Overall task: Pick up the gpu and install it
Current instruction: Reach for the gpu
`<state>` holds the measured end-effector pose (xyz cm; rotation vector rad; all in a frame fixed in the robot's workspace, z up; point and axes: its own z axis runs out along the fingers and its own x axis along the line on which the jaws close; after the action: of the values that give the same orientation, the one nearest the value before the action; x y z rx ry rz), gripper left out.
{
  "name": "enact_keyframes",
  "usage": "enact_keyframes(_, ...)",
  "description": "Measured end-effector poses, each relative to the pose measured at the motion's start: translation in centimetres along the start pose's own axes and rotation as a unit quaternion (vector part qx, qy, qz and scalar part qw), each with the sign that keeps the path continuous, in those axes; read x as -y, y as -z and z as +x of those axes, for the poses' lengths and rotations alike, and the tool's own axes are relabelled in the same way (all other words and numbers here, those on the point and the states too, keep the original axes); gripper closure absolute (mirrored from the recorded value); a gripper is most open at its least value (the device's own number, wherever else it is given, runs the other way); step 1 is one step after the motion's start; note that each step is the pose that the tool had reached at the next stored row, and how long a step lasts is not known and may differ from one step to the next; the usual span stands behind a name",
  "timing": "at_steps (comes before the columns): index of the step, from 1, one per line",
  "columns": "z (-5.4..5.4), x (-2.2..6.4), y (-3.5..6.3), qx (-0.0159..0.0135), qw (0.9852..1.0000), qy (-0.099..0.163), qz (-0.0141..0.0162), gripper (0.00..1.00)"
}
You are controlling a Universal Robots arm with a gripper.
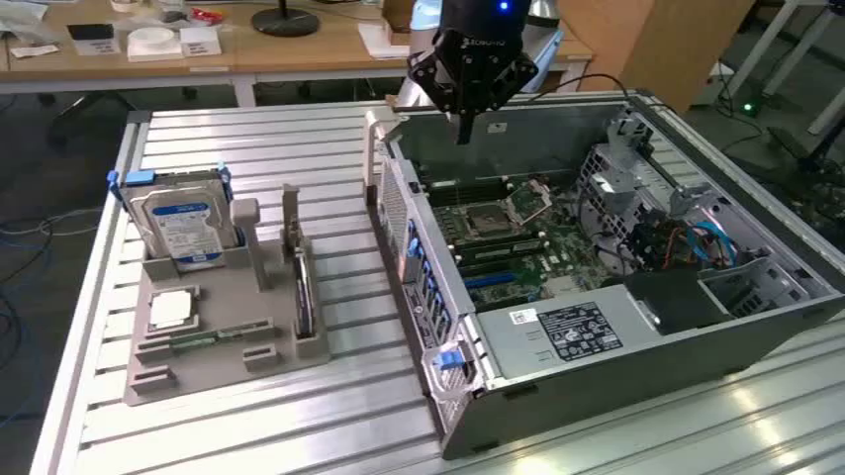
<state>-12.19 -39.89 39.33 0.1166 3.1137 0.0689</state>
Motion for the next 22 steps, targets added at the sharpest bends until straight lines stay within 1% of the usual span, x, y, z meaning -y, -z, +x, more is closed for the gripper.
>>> enact_keyframes(7, 0.2, 0.02, 0.01, 0.0000, 1.0000, 0.000, 0.0000, 0.89)
enact_keyframes(22, 2.2, 0.17, 0.03, 0.0000, 1.0000, 0.000, 0.0000, 0.89)
